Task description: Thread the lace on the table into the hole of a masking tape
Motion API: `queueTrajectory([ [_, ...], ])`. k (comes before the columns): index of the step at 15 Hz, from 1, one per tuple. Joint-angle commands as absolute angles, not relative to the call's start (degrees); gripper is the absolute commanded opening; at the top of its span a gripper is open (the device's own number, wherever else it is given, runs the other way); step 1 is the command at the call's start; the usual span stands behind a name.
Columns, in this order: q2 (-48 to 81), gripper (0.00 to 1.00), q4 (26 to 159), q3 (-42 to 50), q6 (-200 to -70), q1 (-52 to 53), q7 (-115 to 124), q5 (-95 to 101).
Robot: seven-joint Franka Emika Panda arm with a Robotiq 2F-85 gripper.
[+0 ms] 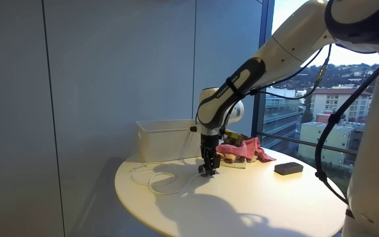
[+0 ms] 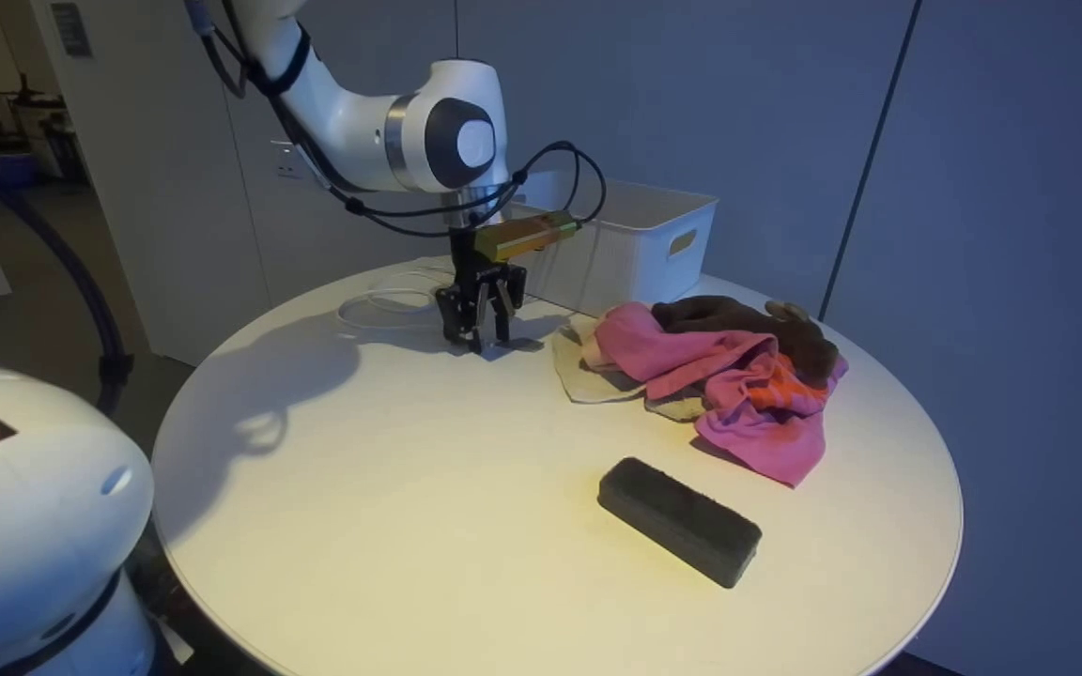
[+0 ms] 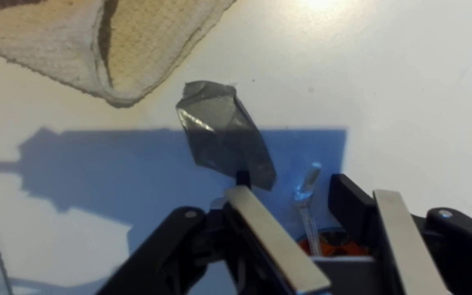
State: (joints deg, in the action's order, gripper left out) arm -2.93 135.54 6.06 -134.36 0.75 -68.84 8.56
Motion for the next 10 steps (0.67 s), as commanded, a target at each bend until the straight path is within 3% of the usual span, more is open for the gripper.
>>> queueTrajectory([
  [1, -2.03, 0.23, 134.56, 5.15, -135.04, -0.15, -71.32, 6.34],
  [3, -2.16, 0.09, 134.45, 5.14, -134.17, -0.09, -71.91, 5.53],
  [5, -2.26, 0.03, 134.32, 5.11, -133.41, -0.05, -72.2, 4.88],
  [10, -4.36, 0.07, 134.63, 4.85, -133.07, -0.39, -65.75, 6.33],
])
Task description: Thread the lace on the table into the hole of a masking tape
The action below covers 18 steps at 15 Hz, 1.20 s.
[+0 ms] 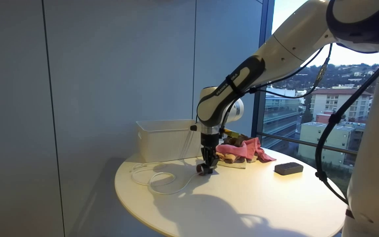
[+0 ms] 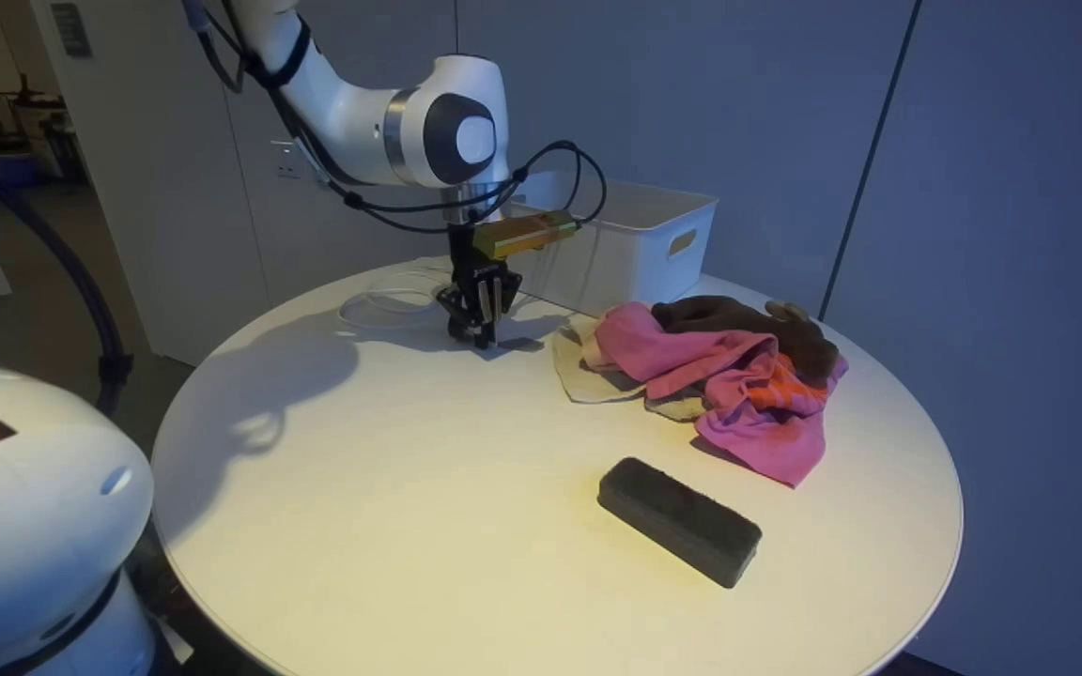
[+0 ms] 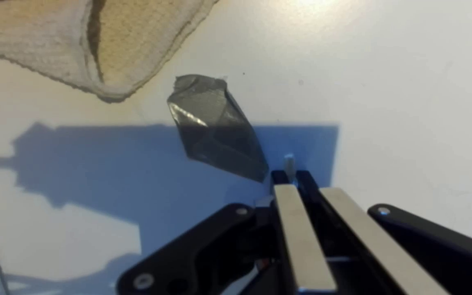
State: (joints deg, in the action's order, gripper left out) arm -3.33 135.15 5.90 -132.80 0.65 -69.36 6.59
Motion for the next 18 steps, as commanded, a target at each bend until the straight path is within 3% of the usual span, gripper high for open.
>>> queueTrajectory([
  [1, -5.51, 0.07, 134.84, 5.08, -133.39, -0.76, -62.64, 6.6],
  [17, -12.75, 0.07, 135.1, 7.84, -131.15, -12.41, -13.22, 35.43],
  [18, -12.72, 0.18, 134.97, 7.51, -130.16, -12.5, -9.12, 37.48],
])
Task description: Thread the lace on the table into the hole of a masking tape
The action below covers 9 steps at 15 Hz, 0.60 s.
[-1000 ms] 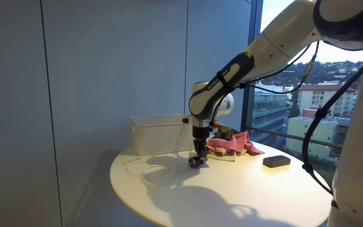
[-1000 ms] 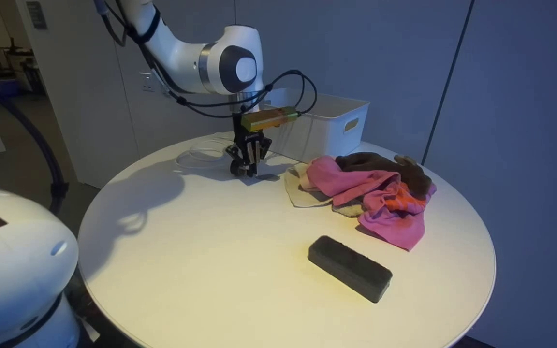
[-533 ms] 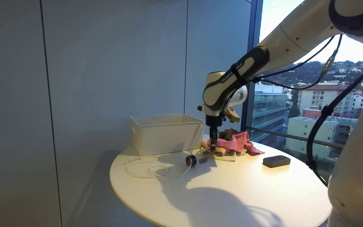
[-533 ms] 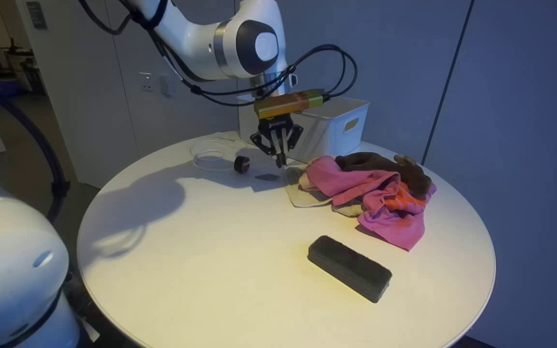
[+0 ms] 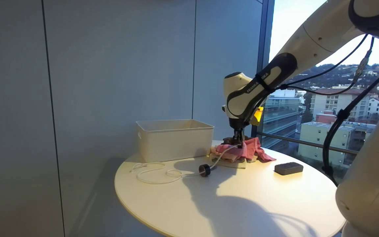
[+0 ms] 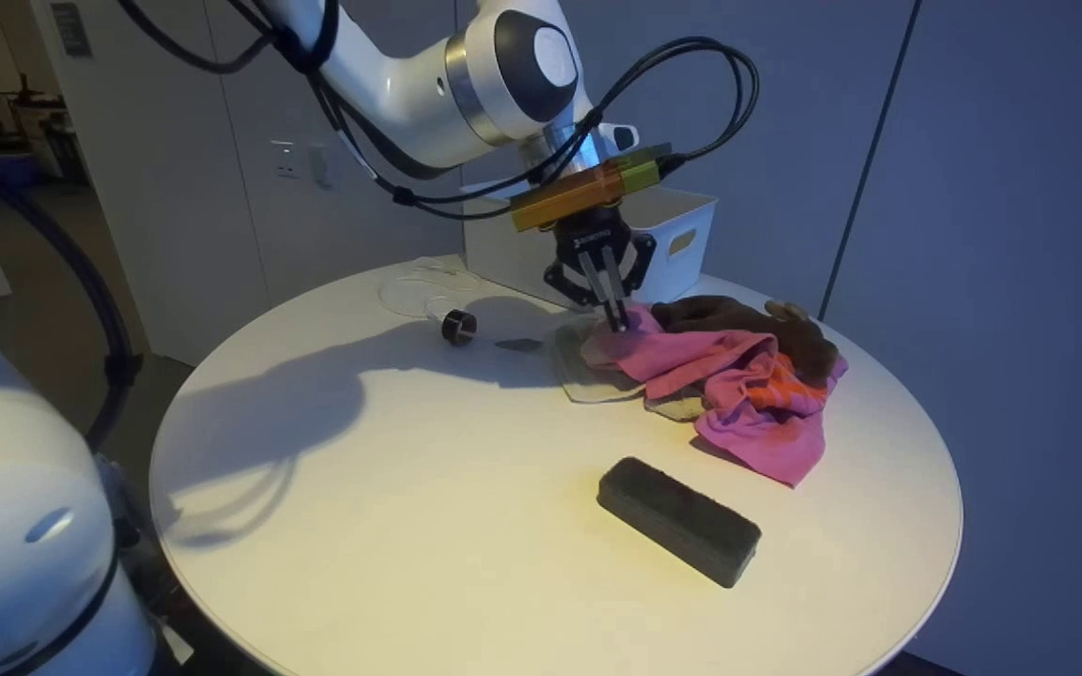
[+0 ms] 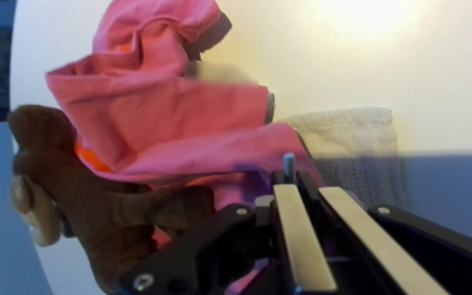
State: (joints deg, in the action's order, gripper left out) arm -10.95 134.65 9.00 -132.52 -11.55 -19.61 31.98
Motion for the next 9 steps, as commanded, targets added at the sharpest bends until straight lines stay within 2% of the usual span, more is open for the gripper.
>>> queueTrajectory([
  [1, -12.65, 0.36, 134.9, 7.04, -128.77, -12.29, -4.76, 39.03],
  [3, -12.86, 0.46, 135.25, 6.49, -126.8, -10.86, -0.47, 38.18],
  [9, -21.73, 0.92, 143.37, 4.06, -136.84, -4.23, -5.76, 25.26],
])
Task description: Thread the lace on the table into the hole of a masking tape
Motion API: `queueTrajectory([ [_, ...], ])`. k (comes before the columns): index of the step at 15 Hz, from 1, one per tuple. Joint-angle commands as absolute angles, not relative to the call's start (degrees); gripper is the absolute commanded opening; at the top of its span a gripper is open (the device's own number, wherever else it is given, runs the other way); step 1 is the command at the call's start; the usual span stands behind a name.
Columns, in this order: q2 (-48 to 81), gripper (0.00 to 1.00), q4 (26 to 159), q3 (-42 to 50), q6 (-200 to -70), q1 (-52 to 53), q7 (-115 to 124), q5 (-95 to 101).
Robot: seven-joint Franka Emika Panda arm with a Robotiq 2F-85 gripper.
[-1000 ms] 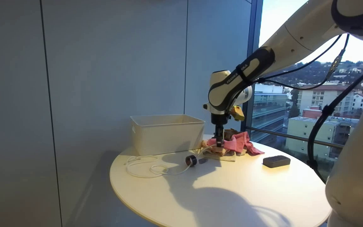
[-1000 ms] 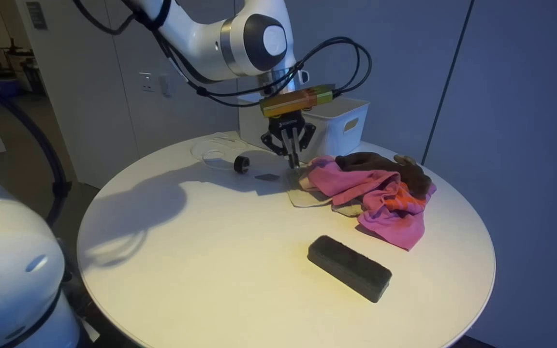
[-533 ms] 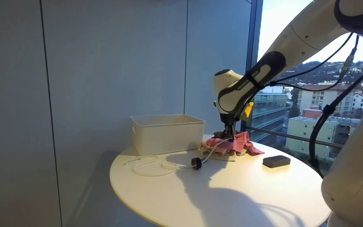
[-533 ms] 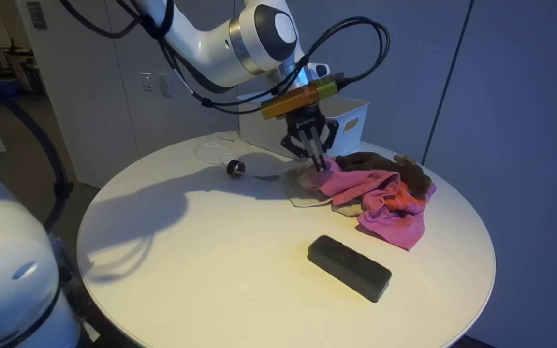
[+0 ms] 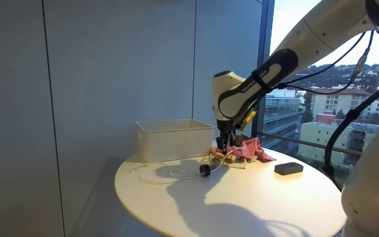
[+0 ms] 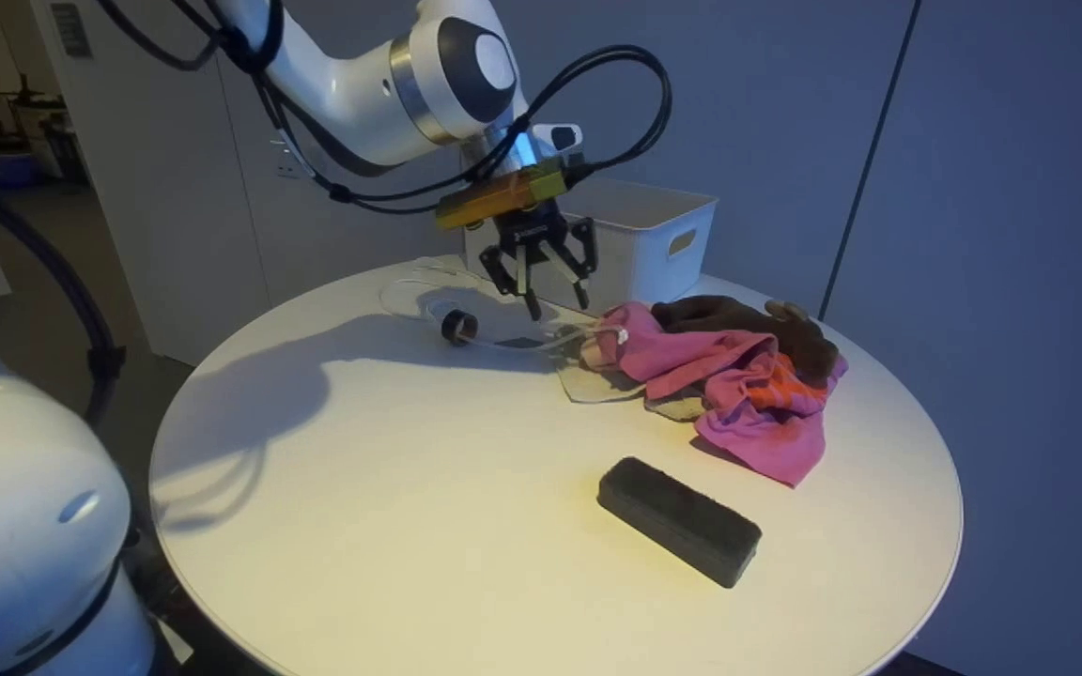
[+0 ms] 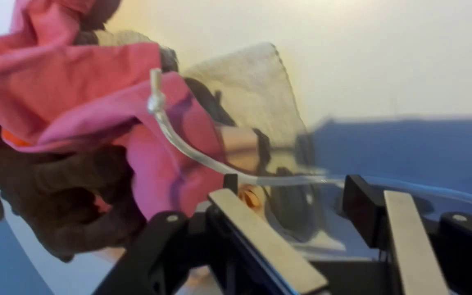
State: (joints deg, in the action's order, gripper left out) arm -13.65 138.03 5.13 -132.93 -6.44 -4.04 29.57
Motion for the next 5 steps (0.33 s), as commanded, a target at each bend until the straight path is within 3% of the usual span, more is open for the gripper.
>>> queueTrajectory([
  [1, -23.06, 0.98, 144.26, 3.89, -138.26, -3.09, -6.89, 22.82],
  [2, -17.06, 1.0, 140.35, 3.32, -135.5, -4.98, -4.51, 25.82],
  [3, -18.2, 0.9, 140.99, 2.89, -135.42, -4.53, -4.55, 25.31],
  [5, -18.44, 1.0, 141.34, 2.82, -135.25, -4.74, -4.52, 25.34],
])
